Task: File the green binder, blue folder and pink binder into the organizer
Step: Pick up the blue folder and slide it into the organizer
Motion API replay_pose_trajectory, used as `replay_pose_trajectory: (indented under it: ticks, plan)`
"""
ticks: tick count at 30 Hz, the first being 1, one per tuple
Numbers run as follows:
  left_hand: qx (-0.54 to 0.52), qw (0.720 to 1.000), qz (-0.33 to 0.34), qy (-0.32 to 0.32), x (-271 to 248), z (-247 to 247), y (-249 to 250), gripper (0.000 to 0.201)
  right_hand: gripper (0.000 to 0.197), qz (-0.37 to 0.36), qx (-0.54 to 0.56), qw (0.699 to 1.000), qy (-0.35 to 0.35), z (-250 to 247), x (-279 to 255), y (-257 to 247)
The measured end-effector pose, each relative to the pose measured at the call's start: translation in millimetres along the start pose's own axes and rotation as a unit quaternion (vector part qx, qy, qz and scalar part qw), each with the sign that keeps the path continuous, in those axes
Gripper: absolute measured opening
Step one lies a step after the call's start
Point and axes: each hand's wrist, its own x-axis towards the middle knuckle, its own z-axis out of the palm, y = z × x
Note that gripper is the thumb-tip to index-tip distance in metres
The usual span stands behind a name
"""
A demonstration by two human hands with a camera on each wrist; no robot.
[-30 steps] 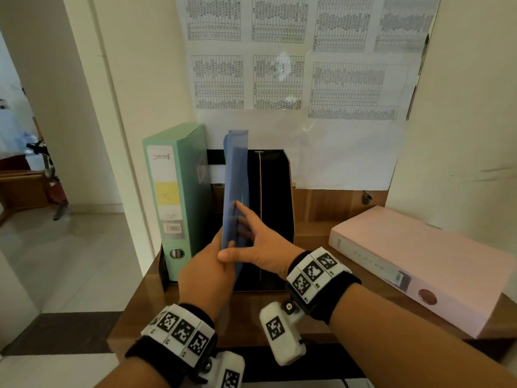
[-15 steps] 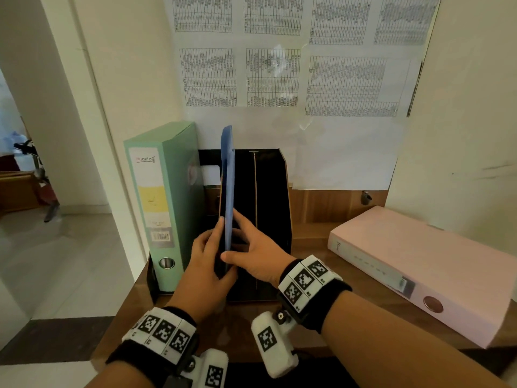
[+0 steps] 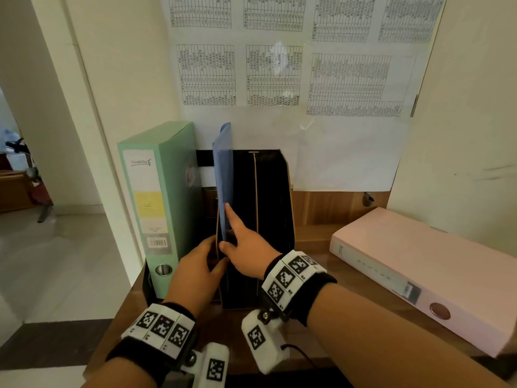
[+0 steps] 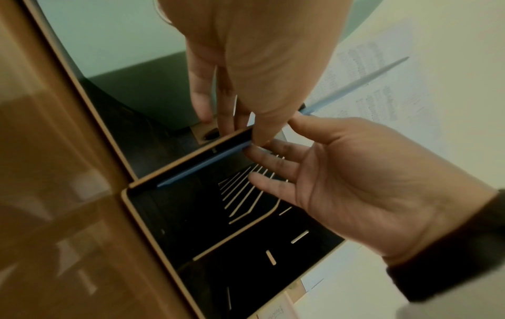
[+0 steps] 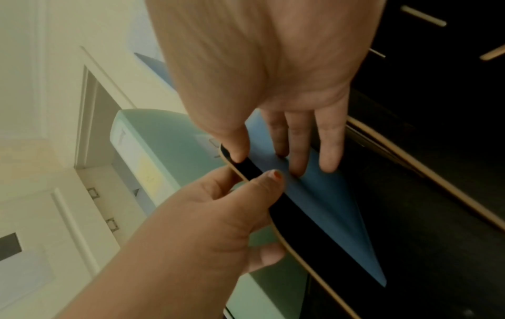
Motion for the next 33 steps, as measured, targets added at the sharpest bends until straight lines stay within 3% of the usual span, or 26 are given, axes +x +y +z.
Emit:
replay_pose_trajectory:
  ticks: [4, 7, 13, 16, 22, 26, 30, 33]
  plan:
    - [0.020, 1.000, -0.012, 0.012, 4, 3, 5, 0.034, 0.082, -0.011, -0.015, 0.999, -0.031, -6, 2, 0]
    - [0.034, 0.999, -0.024, 0.017, 8, 4, 10, 0.012, 0.082, -0.024, -0.021, 0.999, 0.010, -4, 5, -2]
    - [0.037, 0.998, -0.041, 0.019, 12, 2, 16, 0.009, 0.089, -0.071, -0.034, 0.995, 0.068, -1, 12, -9]
    - [0.038, 0.998, -0.049, 0.007, 12, 1, 19, 0.032, 0.084, -0.069, -0.072, 0.989, 0.112, 1, 14, -15]
    - [0.025, 0.999, -0.033, -0.005, 9, -3, 21, 0.050, 0.078, -0.049, -0.122, 0.983, 0.124, 0, 13, -22]
    - [0.009, 1.000, -0.015, 0.000, 9, -4, 21, 0.049, 0.075, -0.041, -0.162, 0.979, 0.113, -1, 12, -22]
    - [0.010, 1.000, -0.010, 0.018, 9, -4, 22, 0.061, 0.073, -0.036, -0.155, 0.982, 0.097, -4, 9, -20]
    - [-0.002, 0.998, -0.004, 0.067, 8, -4, 30, 0.076, 0.071, -0.036, -0.133, 0.986, 0.091, -7, 7, -18]
